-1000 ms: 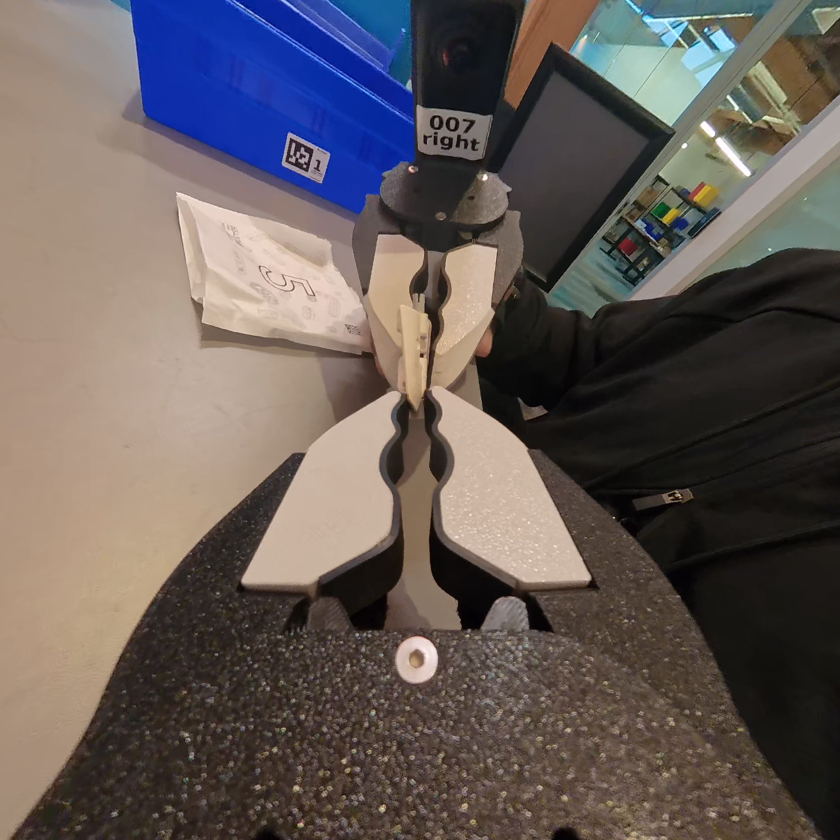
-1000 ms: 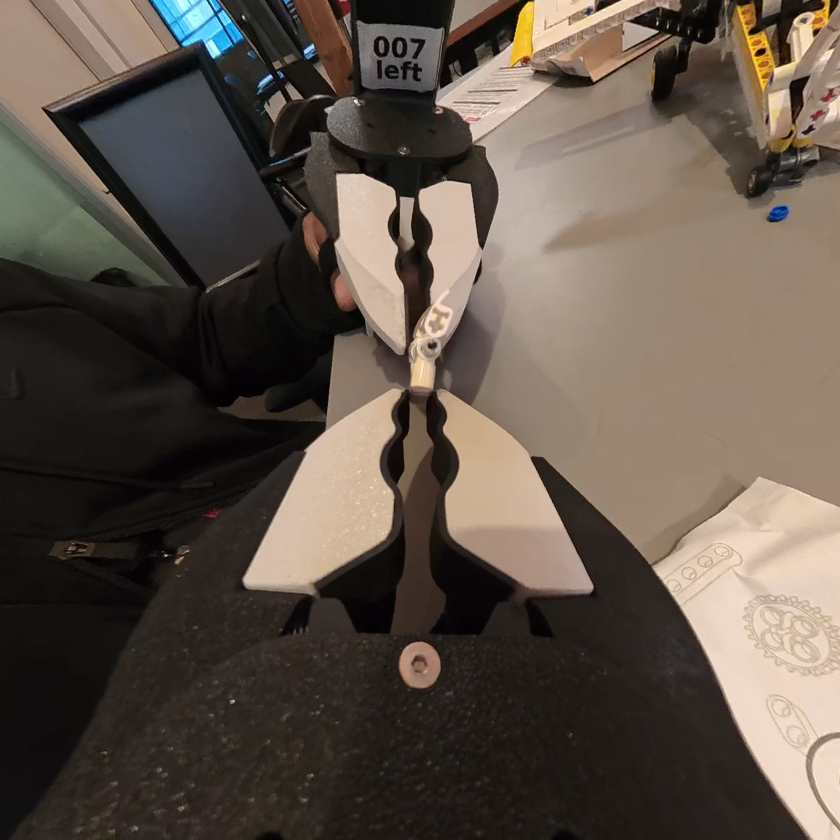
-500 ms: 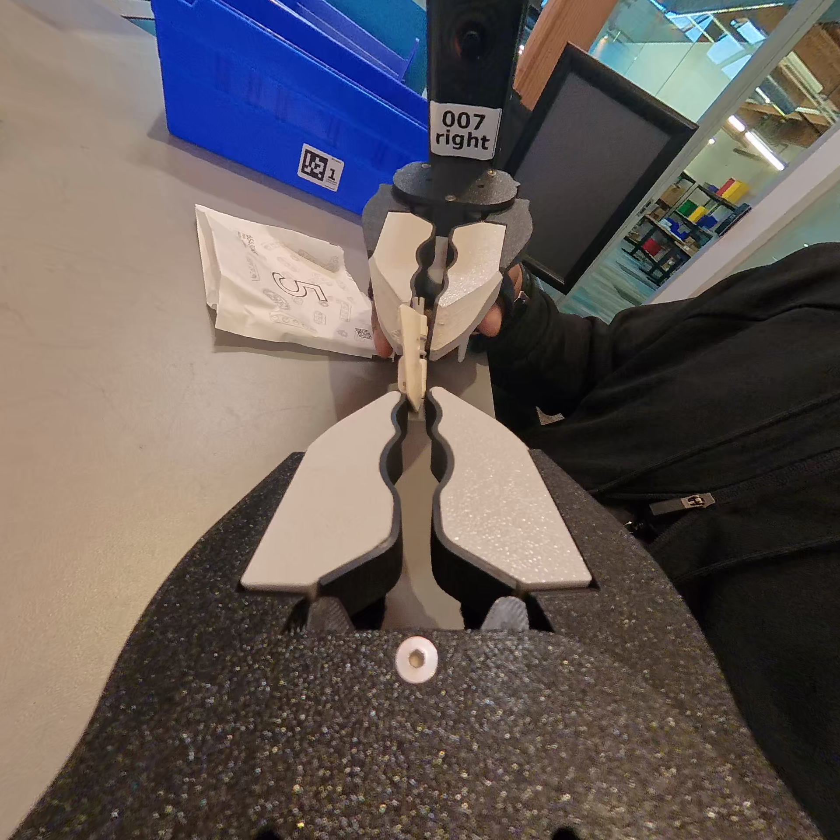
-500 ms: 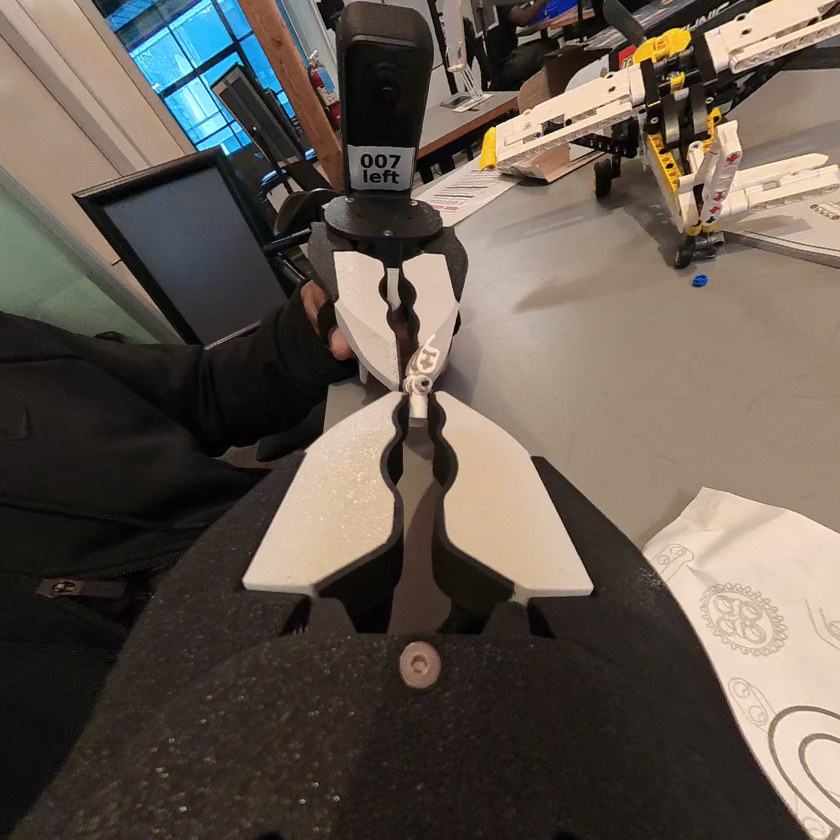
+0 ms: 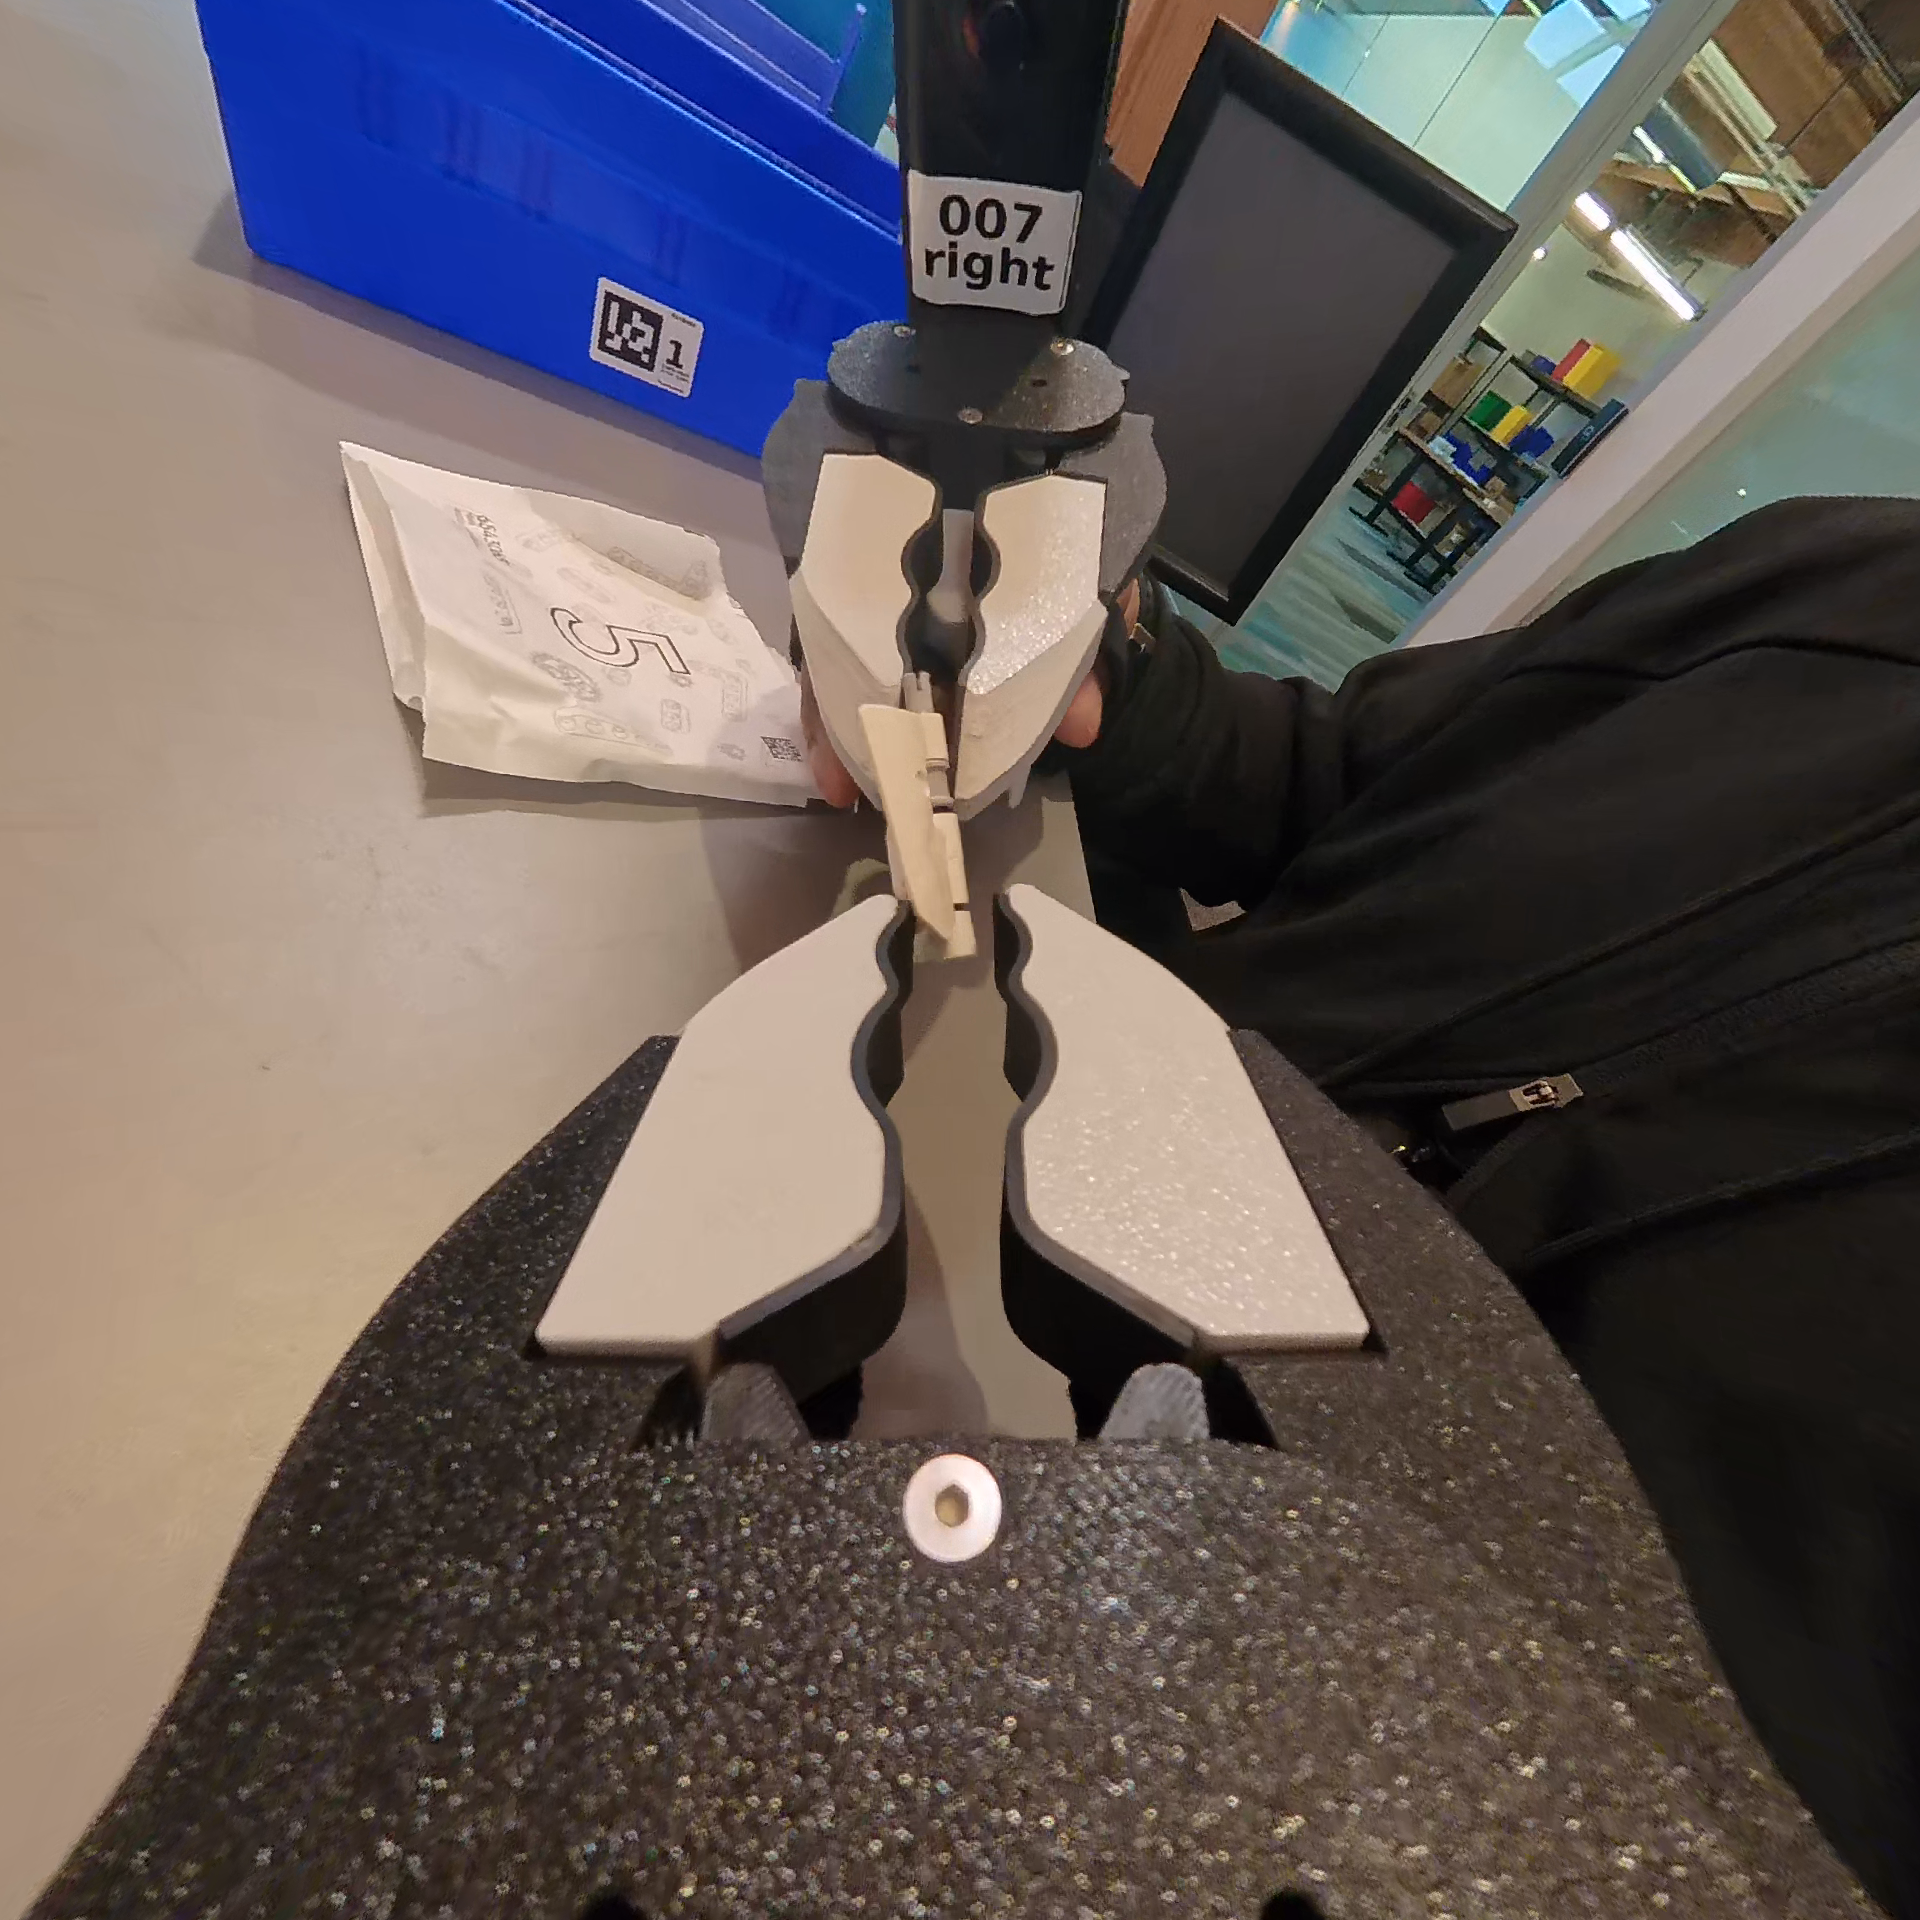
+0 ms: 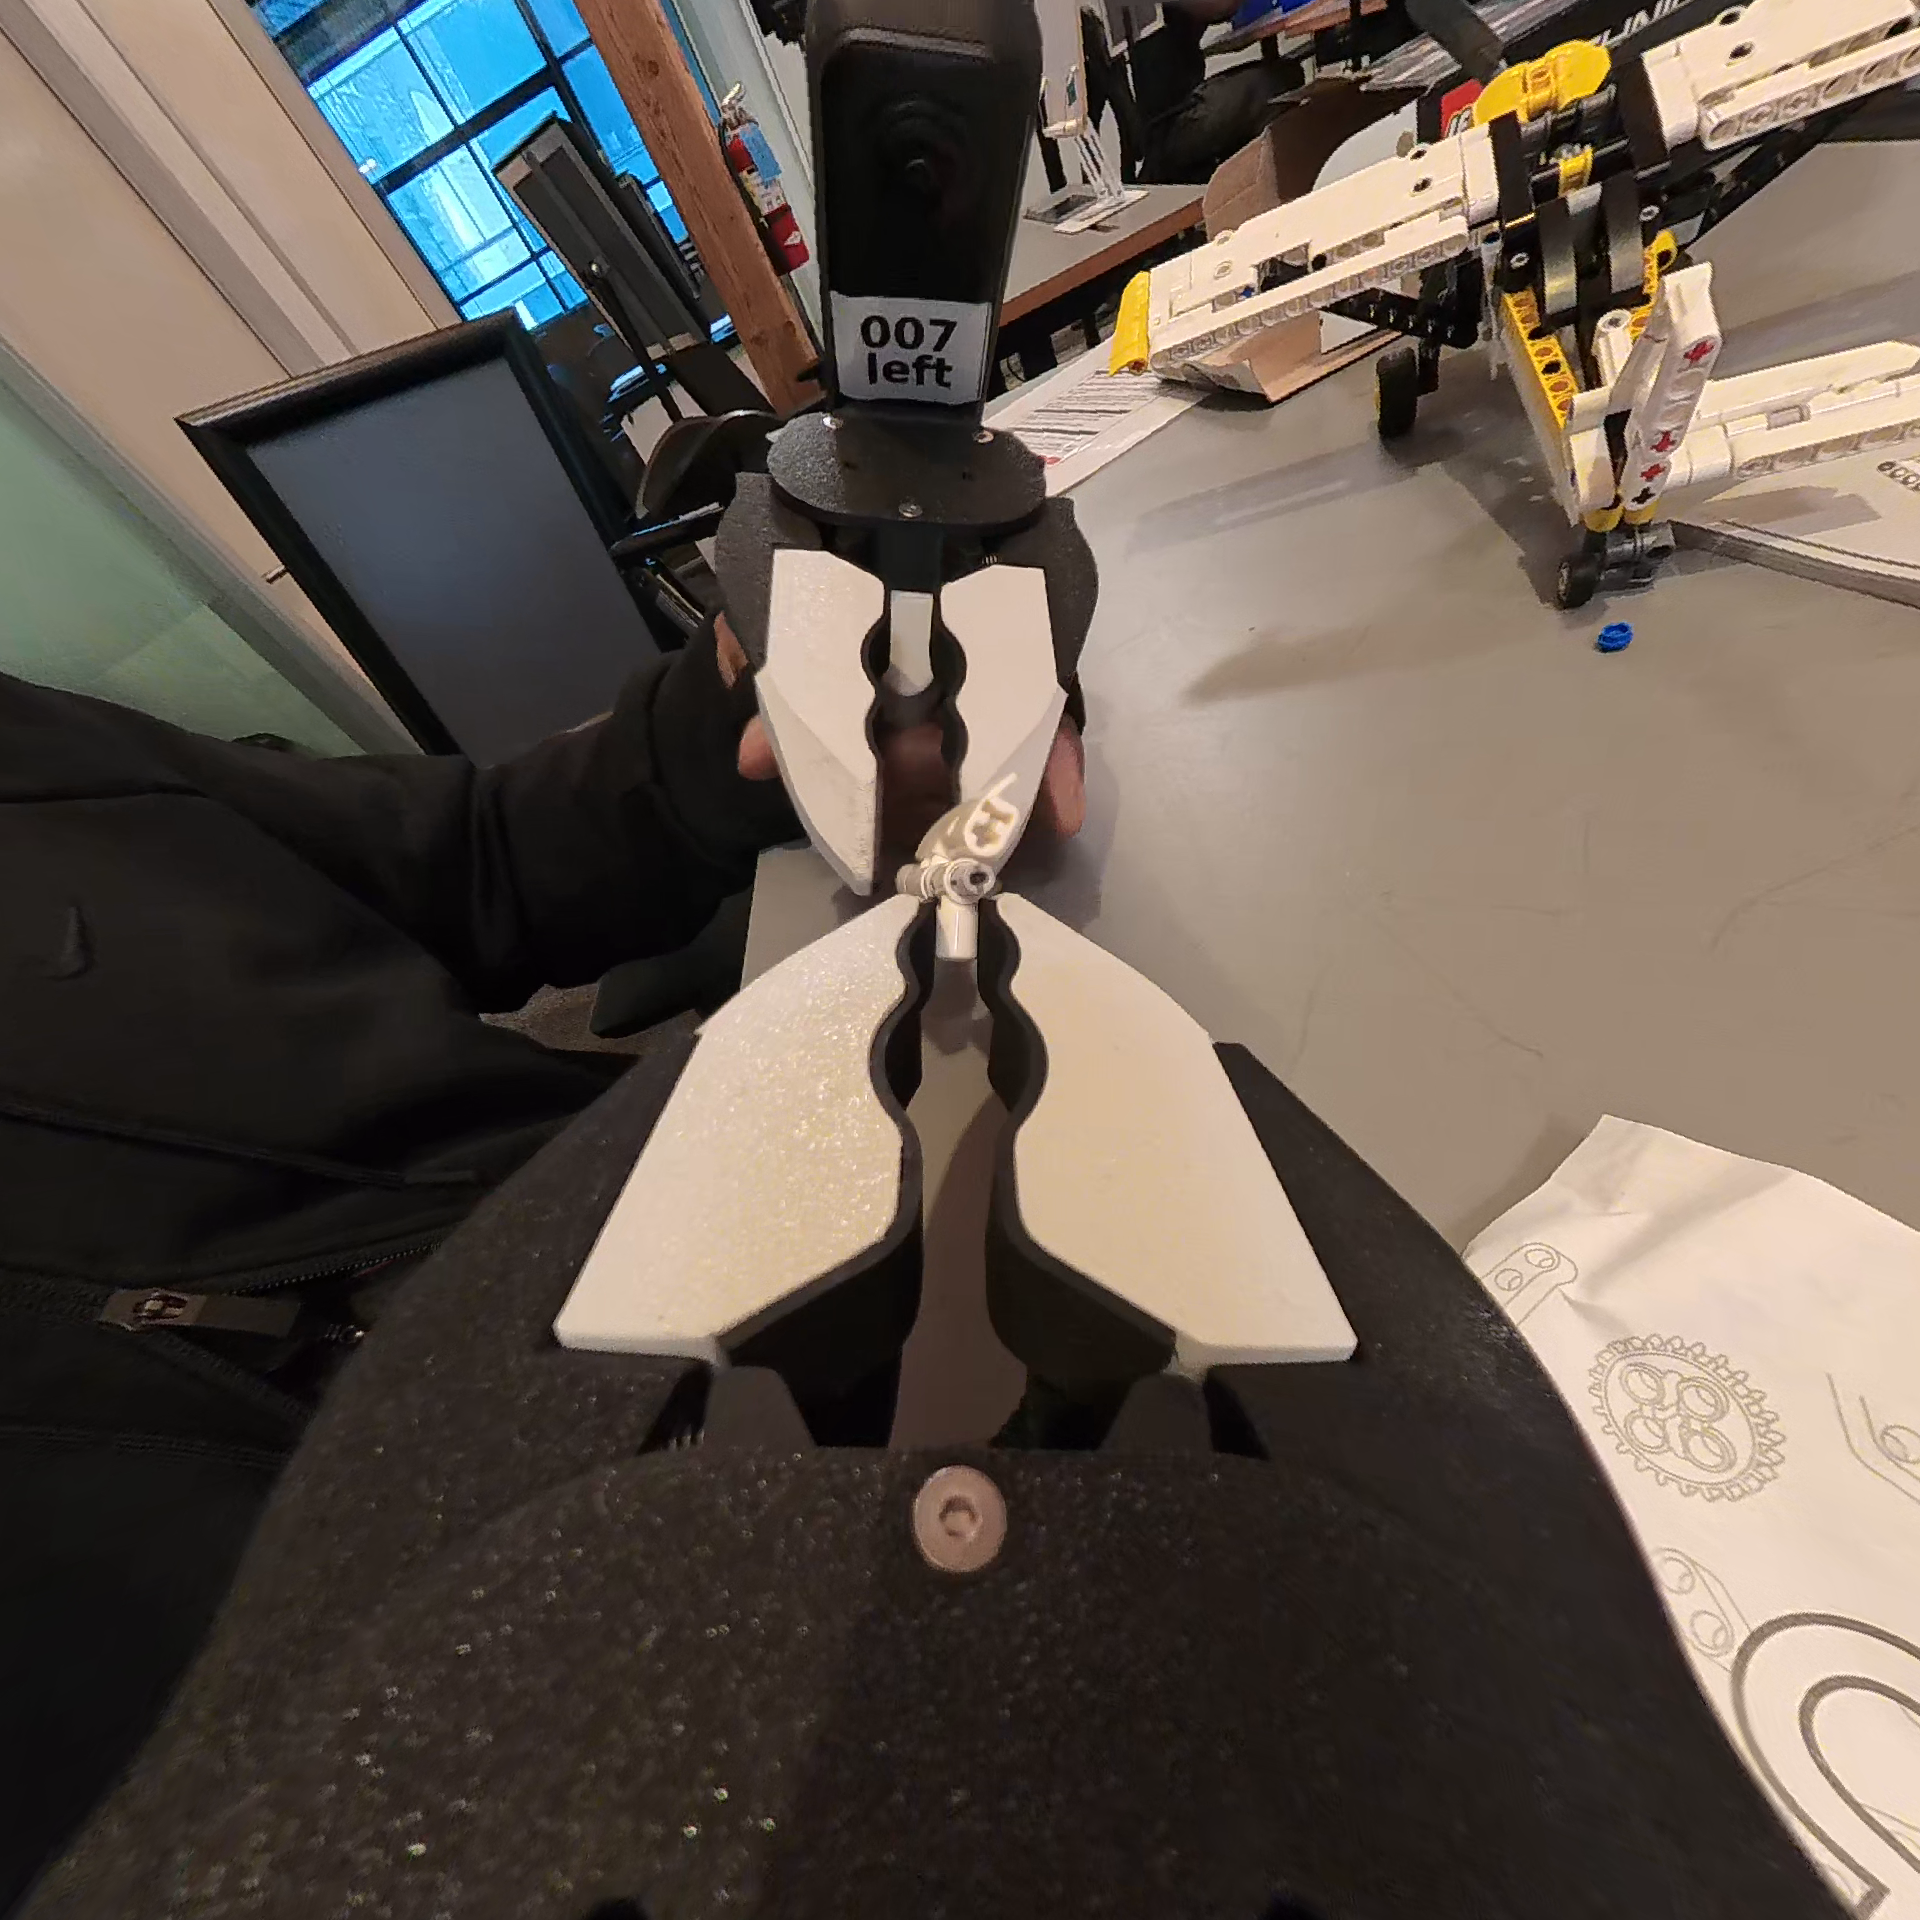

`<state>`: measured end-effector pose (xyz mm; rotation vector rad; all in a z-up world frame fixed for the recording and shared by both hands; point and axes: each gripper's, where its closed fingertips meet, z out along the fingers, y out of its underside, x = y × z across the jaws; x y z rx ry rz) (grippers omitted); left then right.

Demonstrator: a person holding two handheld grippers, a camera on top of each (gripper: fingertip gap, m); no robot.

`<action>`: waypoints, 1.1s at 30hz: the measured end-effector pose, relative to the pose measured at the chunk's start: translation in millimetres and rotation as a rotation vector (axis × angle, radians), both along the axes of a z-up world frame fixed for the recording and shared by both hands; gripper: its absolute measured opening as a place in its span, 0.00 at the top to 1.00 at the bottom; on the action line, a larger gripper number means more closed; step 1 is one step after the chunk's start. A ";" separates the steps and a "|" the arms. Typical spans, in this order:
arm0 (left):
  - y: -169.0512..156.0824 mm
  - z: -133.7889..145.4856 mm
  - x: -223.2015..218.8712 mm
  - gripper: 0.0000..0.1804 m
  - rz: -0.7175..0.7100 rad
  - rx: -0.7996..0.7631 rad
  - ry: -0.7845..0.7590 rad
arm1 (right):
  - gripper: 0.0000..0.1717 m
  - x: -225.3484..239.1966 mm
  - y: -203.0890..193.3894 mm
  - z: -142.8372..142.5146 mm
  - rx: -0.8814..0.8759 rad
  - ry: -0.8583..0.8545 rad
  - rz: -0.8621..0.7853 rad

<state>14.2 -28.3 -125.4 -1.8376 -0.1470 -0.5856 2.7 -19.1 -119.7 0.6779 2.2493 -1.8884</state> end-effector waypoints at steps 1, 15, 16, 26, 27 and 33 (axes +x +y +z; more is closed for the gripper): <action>1.2 -0.5 -1.1 0.92 0.002 -0.005 0.005 | 0.96 0.2 0.3 -0.2 0.005 0.004 0.002; 10.7 -5.3 -0.9 0.89 -0.015 -0.044 0.037 | 0.96 7.1 -10.3 -17.1 0.162 0.117 0.035; 10.4 -6.2 -1.9 0.92 -0.012 -0.049 0.045 | 0.96 6.9 -10.1 -17.8 0.173 0.132 0.033; 2.5 -3.6 -4.5 0.96 0.020 -0.006 0.109 | 0.96 5.5 -6.9 -15.7 0.182 0.185 0.002; 2.4 -3.5 -4.5 0.96 0.019 -0.005 0.108 | 0.96 5.4 -6.9 -15.8 0.183 0.184 0.002; 2.1 -2.0 -6.0 0.96 0.022 0.007 0.088 | 0.95 2.1 -7.9 -13.1 0.164 0.181 -0.019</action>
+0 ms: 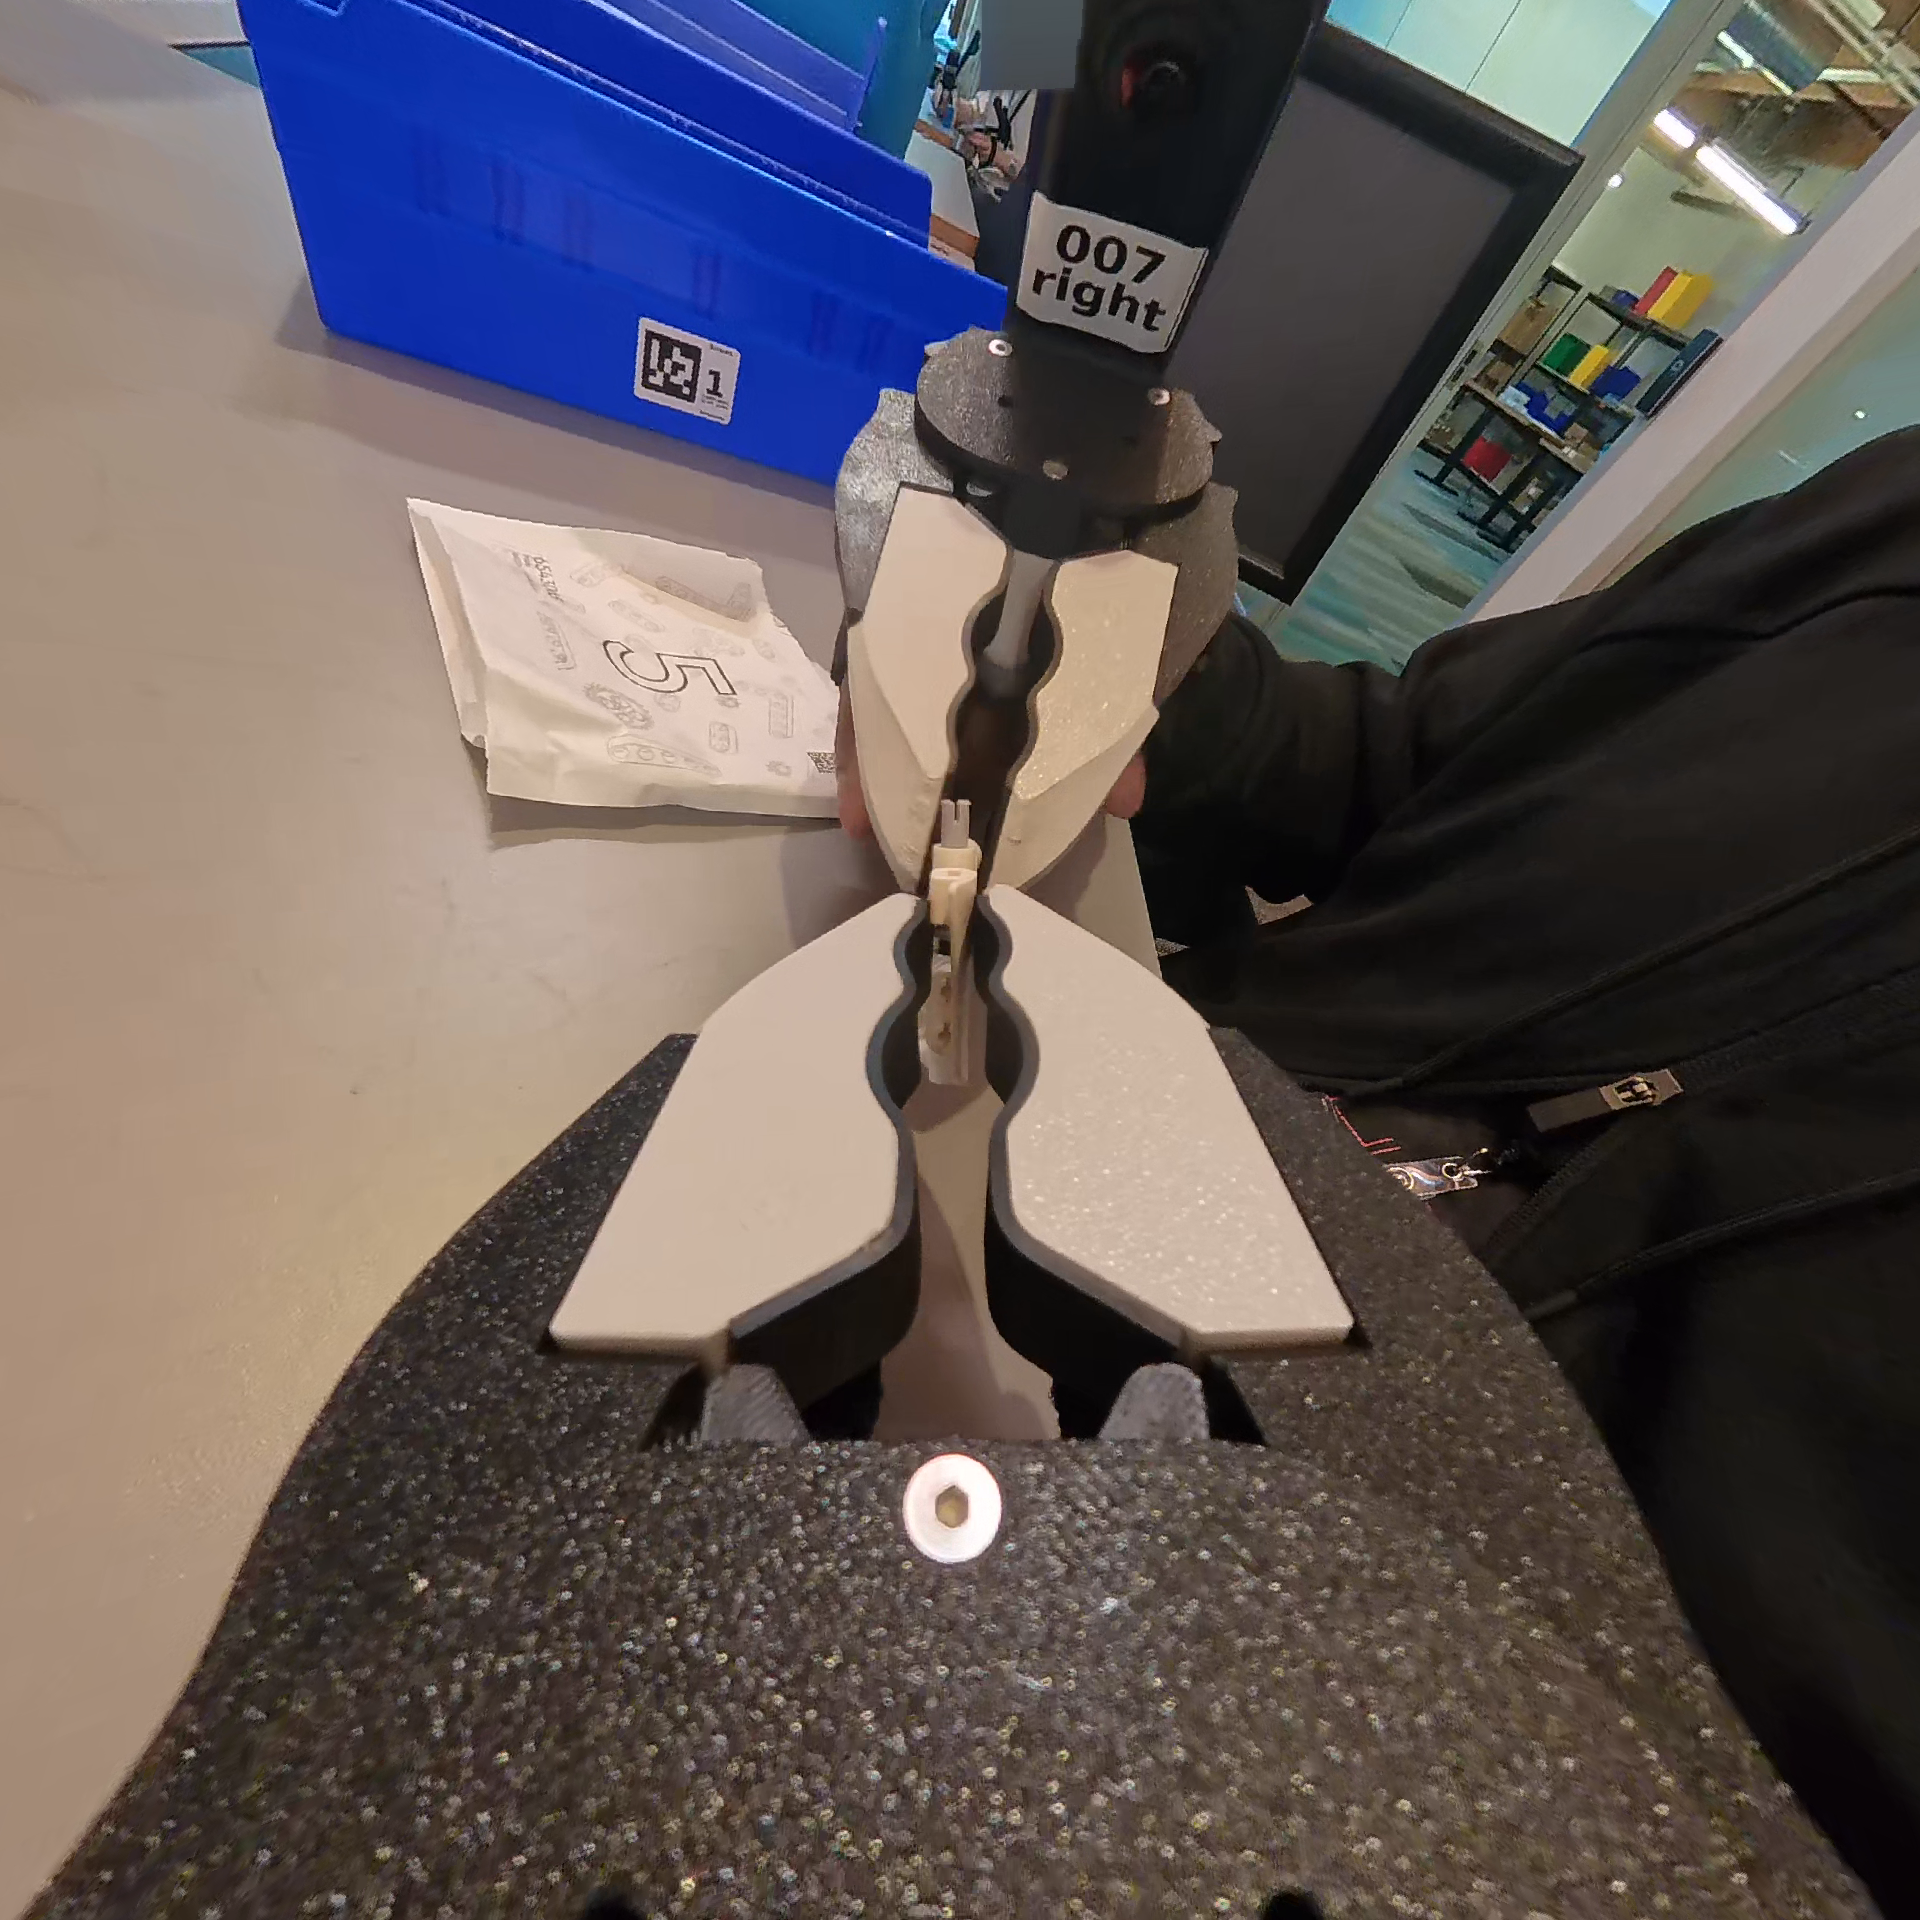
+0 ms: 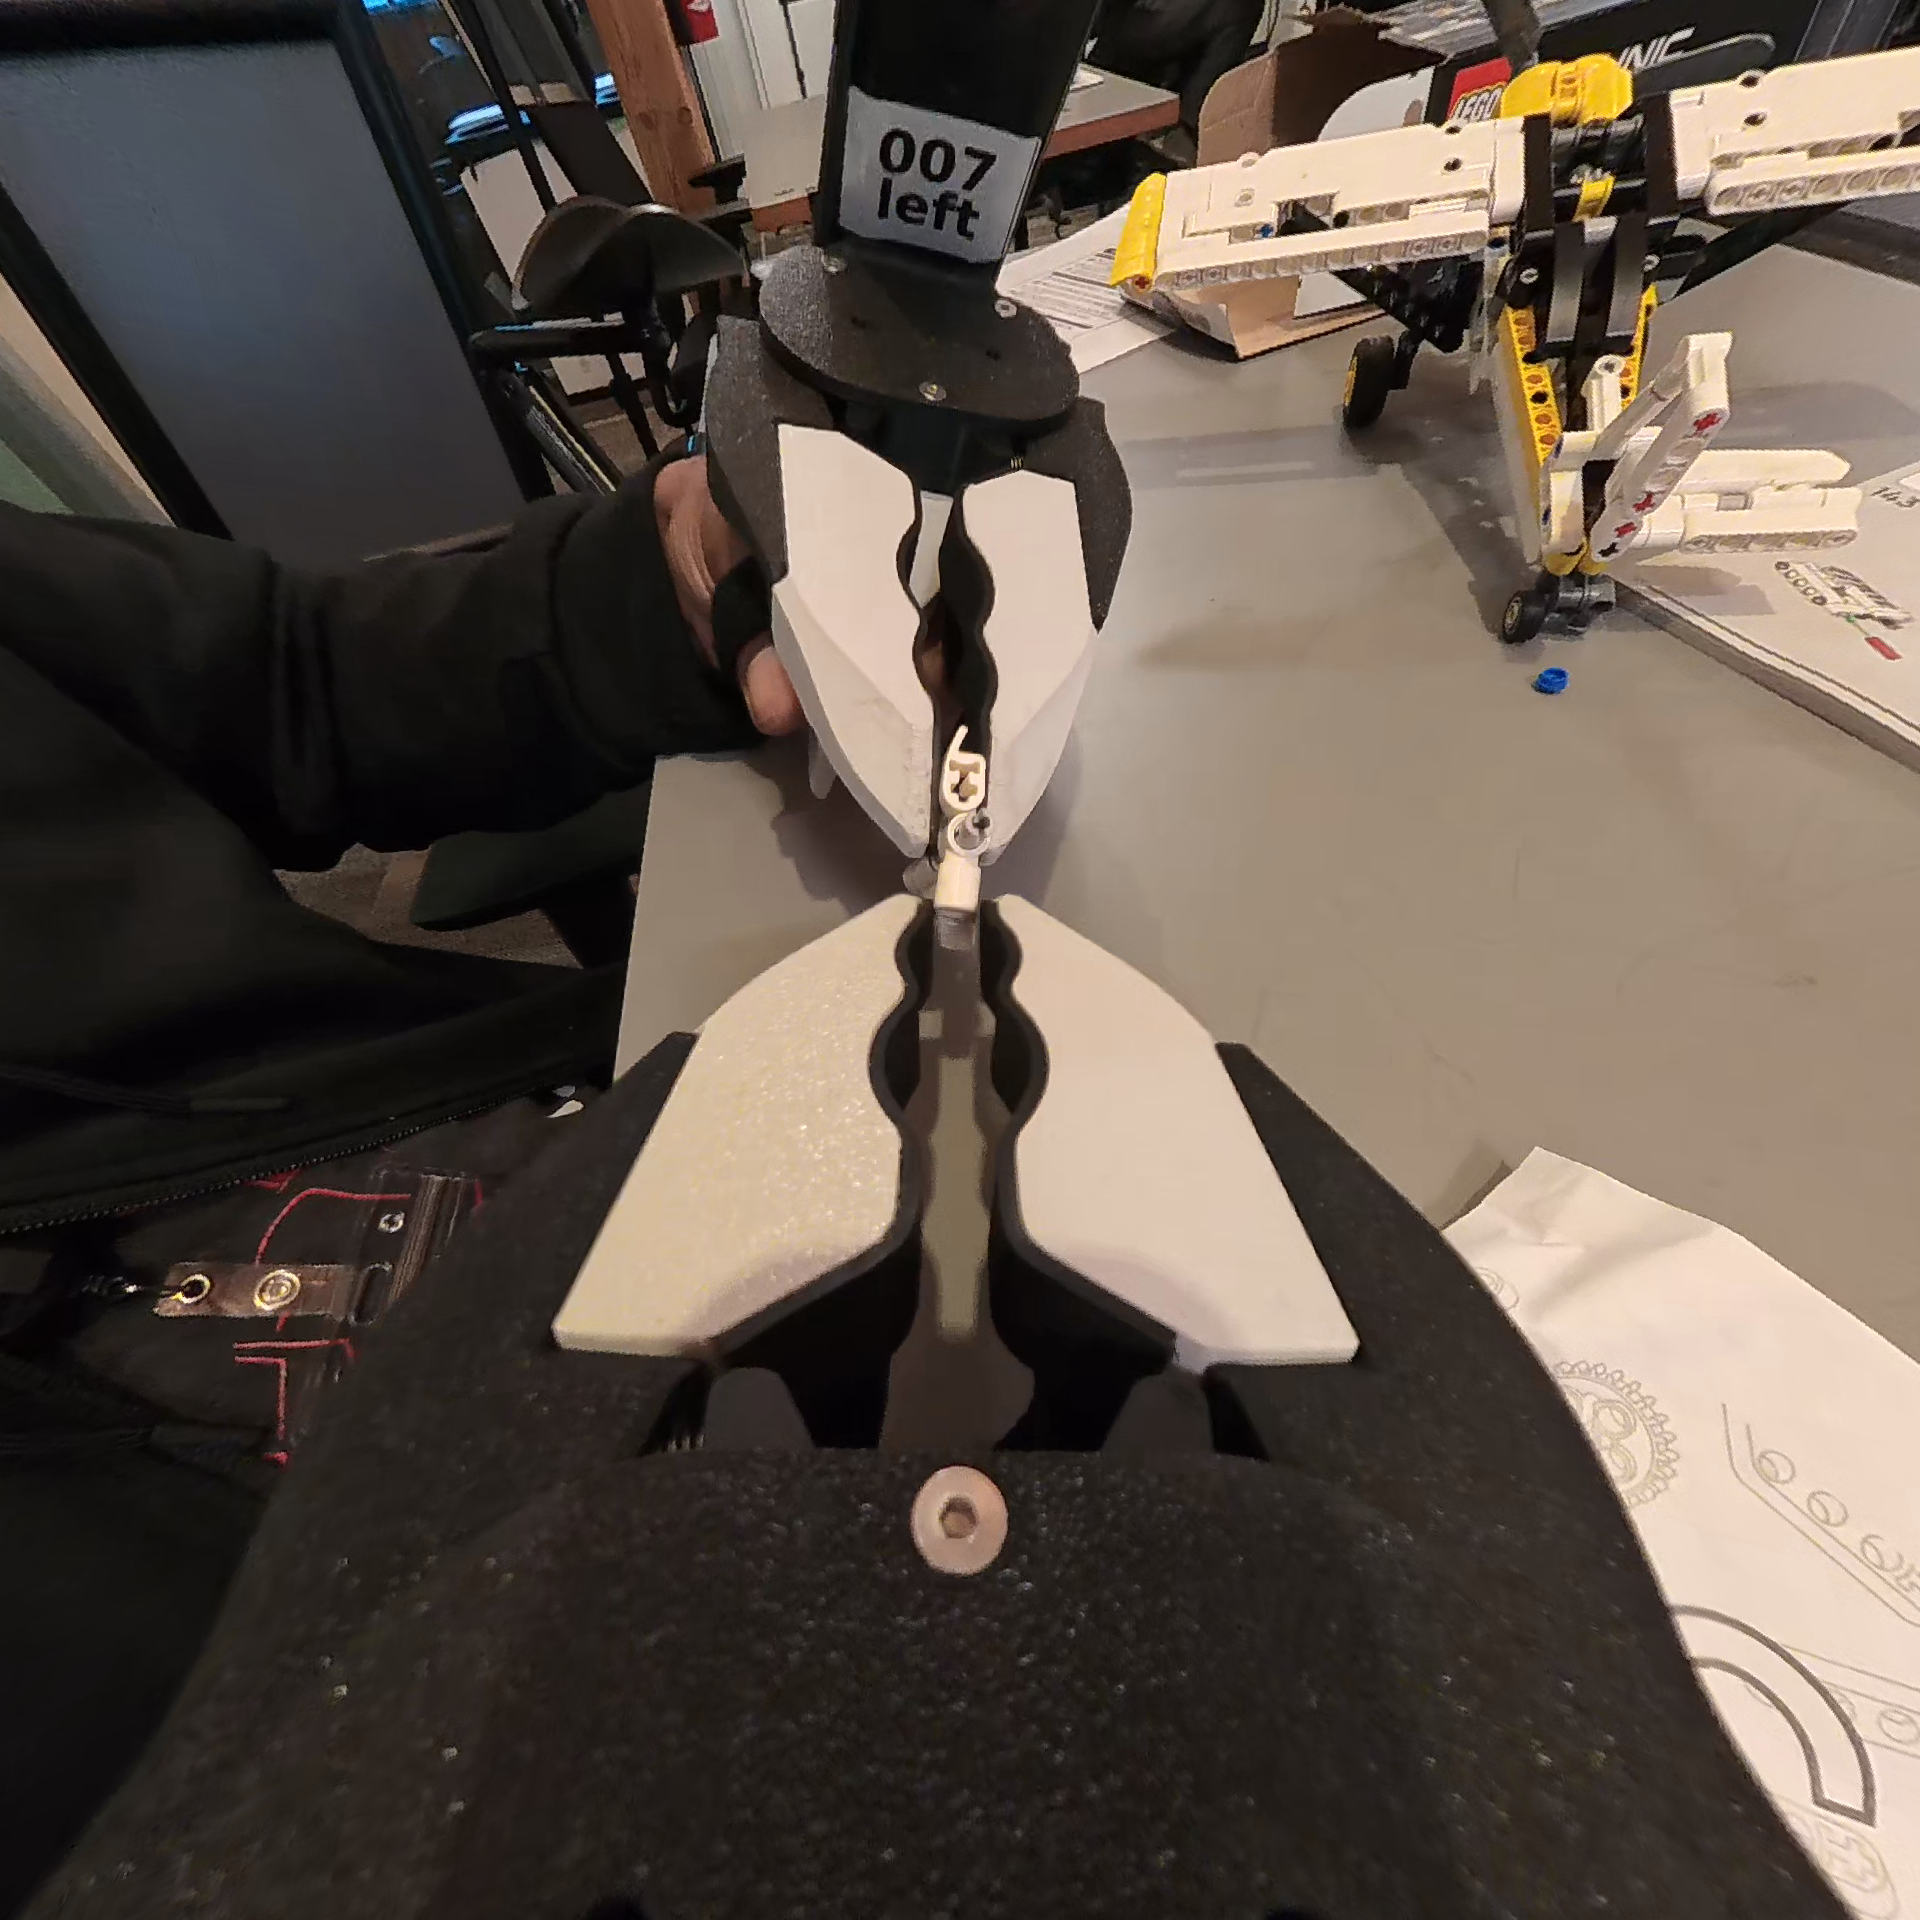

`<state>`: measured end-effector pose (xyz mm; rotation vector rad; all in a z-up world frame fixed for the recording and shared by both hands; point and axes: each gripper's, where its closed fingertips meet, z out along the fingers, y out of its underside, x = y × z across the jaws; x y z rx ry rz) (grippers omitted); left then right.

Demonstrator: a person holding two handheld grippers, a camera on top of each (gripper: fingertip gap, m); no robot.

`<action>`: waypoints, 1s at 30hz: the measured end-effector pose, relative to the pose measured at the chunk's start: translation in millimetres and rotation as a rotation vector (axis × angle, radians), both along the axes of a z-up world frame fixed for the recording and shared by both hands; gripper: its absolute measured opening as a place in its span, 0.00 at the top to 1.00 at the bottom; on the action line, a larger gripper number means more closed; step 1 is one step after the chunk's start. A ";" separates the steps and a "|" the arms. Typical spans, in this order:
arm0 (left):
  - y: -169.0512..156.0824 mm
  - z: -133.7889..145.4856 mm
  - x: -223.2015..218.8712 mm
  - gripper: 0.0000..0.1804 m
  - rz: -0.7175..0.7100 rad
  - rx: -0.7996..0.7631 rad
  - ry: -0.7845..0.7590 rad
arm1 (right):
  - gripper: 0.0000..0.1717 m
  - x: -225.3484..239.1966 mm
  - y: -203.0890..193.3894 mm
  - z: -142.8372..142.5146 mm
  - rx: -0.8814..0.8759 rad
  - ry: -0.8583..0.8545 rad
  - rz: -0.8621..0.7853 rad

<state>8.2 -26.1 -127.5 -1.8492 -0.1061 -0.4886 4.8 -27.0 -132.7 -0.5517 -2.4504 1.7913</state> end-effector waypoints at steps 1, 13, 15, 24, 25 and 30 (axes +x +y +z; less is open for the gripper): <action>0.3 -0.5 0.2 0.96 -0.001 -0.003 0.001 | 0.92 -1.0 -0.6 0.4 -0.004 -0.001 -0.005; 0.1 -8.8 -8.0 0.96 0.044 -0.060 -0.010 | 0.96 -13.9 0.2 1.1 -0.043 -0.074 -0.075; -2.0 -11.2 -10.9 0.96 0.058 -0.076 -0.004 | 0.96 -17.5 4.3 3.9 -0.074 -0.094 -0.097; -2.3 -20.7 -29.8 0.96 0.179 -0.148 -0.032 | 0.96 -22.6 5.9 -0.6 -0.059 -0.126 -0.127; -3.3 -20.0 -31.3 0.96 0.184 -0.144 -0.048 | 0.96 -23.2 6.4 -0.7 -0.061 -0.131 -0.131; -8.3 -18.6 -37.8 0.96 0.213 -0.136 -0.139 | 0.96 -25.3 6.1 -5.1 -0.047 -0.175 -0.137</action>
